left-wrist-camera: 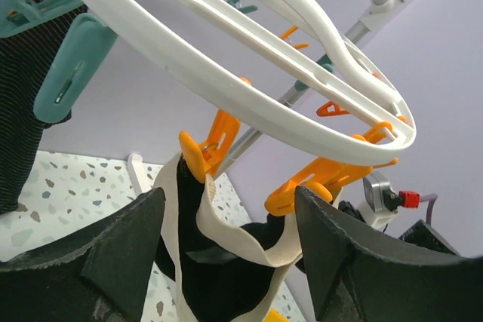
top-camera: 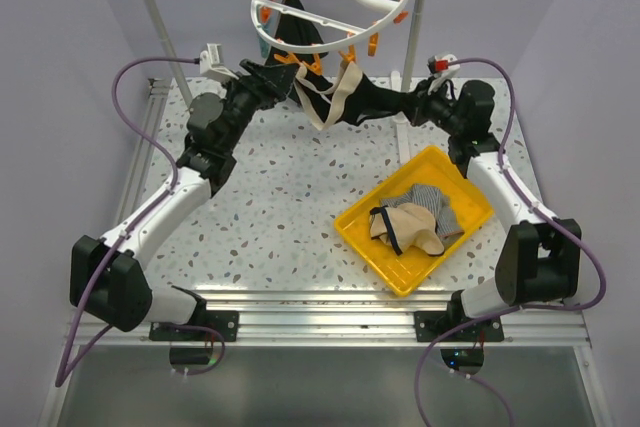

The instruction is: Remove the underwear clipped to the hanger

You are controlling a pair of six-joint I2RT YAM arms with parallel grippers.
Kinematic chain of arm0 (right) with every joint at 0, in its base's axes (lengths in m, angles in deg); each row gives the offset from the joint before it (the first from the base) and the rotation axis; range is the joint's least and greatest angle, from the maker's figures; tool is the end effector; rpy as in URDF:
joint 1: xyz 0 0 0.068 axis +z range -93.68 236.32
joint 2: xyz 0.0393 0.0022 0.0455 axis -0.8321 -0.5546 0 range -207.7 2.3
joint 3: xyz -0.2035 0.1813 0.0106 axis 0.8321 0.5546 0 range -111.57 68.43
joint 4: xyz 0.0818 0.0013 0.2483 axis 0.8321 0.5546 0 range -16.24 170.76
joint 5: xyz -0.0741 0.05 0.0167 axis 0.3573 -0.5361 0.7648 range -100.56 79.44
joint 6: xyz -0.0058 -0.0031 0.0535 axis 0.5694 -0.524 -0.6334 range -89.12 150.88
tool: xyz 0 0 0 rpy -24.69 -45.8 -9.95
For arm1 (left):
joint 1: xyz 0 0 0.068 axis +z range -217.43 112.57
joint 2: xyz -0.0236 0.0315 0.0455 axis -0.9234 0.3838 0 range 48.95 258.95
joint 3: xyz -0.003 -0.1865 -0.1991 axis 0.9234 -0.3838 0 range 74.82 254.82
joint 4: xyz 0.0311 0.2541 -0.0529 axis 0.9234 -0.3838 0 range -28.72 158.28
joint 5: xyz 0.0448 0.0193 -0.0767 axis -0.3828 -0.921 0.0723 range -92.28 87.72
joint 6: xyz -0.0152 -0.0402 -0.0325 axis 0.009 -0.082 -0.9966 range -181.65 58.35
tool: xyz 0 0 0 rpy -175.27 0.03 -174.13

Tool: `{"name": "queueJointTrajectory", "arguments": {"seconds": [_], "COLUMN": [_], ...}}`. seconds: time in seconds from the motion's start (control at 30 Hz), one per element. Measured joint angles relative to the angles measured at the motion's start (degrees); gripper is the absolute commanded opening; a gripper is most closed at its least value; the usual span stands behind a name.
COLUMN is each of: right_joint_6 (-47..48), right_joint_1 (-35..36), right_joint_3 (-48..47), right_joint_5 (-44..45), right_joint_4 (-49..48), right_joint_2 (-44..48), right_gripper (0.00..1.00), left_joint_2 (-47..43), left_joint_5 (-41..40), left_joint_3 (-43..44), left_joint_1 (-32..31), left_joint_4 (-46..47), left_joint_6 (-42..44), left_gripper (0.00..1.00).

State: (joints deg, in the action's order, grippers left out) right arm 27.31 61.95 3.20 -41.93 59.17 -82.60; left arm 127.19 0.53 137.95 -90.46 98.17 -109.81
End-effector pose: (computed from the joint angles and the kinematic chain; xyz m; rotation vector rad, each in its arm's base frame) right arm 0.3479 0.0529 0.3412 -0.4469 1.6177 0.5743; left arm 0.2976 -0.1285 0.3939 -0.2601 1.3705 -1.0813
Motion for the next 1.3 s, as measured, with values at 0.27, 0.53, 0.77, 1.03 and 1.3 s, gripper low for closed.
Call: {"name": "queueJointTrajectory", "arguments": {"seconds": [0.27,0.53,0.77,1.03,1.3], "right_joint_6": [-0.28,-0.07,-0.02,-0.11,-0.59], "right_joint_1": [1.44,2.69,3.8,4.98,5.38], "right_joint_3": [1.9,1.95,2.21,3.04,3.89], "right_joint_5": [-1.22,-1.22,-1.2,-1.2,-1.18], "right_joint_4": [0.0,-0.17,-0.44,-0.63,-1.14], "right_joint_2": [1.38,1.84,1.86,2.19,2.86], "right_gripper": [0.0,0.0,0.0,0.0,0.0], "left_joint_2": [-0.59,-1.11,0.55,3.63,4.0], "left_joint_5": [-7.69,-12.55,-14.29,-16.92,-23.58], "left_joint_3": [1.38,3.15,6.64,11.04,11.13], "left_joint_1": [-1.95,-2.29,-2.78,-4.44,-6.45], "left_joint_4": [-7.69,-14.51,-15.19,-15.39,-13.53], "left_joint_6": [-0.79,-2.27,-3.3,-3.28,-0.13], "left_gripper": [0.72,0.72,0.72,0.71,0.69]}}
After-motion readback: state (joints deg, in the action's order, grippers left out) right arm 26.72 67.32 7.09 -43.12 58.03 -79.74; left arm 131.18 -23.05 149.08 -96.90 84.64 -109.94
